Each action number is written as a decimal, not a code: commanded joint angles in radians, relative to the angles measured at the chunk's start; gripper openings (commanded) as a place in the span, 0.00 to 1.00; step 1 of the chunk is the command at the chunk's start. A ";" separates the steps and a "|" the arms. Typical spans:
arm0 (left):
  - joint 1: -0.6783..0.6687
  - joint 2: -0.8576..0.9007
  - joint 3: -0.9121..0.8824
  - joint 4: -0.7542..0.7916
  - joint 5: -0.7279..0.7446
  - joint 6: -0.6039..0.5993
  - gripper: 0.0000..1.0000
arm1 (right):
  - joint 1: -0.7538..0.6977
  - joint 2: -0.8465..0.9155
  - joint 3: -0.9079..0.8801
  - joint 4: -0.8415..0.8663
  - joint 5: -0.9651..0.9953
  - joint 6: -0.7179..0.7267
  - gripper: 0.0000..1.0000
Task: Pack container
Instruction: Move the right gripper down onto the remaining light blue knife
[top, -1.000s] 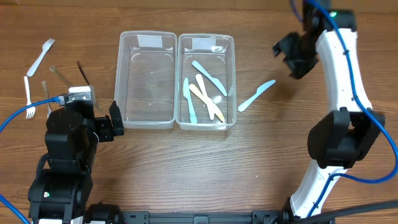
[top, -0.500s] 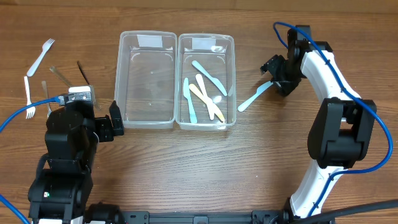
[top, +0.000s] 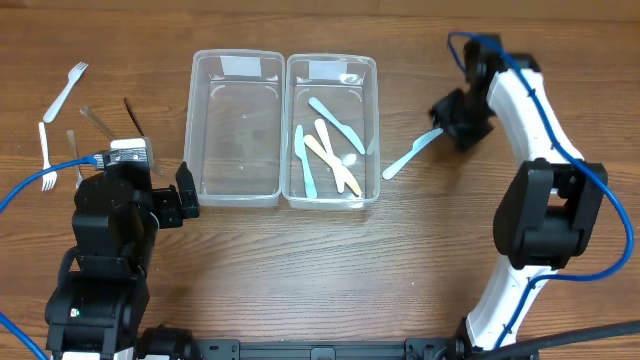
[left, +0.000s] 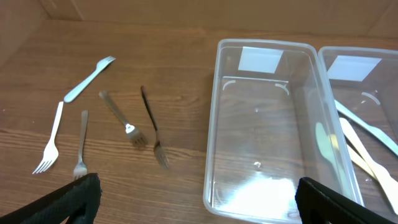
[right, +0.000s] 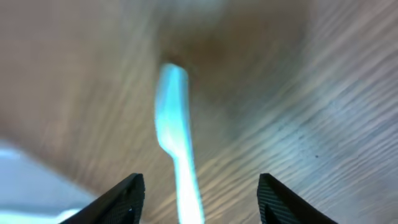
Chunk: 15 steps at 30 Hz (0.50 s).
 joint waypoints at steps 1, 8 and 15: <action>0.010 0.000 0.025 0.002 0.013 -0.007 1.00 | 0.023 -0.017 0.257 -0.059 0.062 -0.019 0.62; 0.010 0.000 0.025 0.002 0.013 -0.008 1.00 | 0.024 0.011 0.350 -0.141 0.062 0.024 0.63; 0.010 0.000 0.025 0.002 0.013 -0.014 1.00 | 0.024 0.202 0.350 -0.200 0.020 0.035 0.69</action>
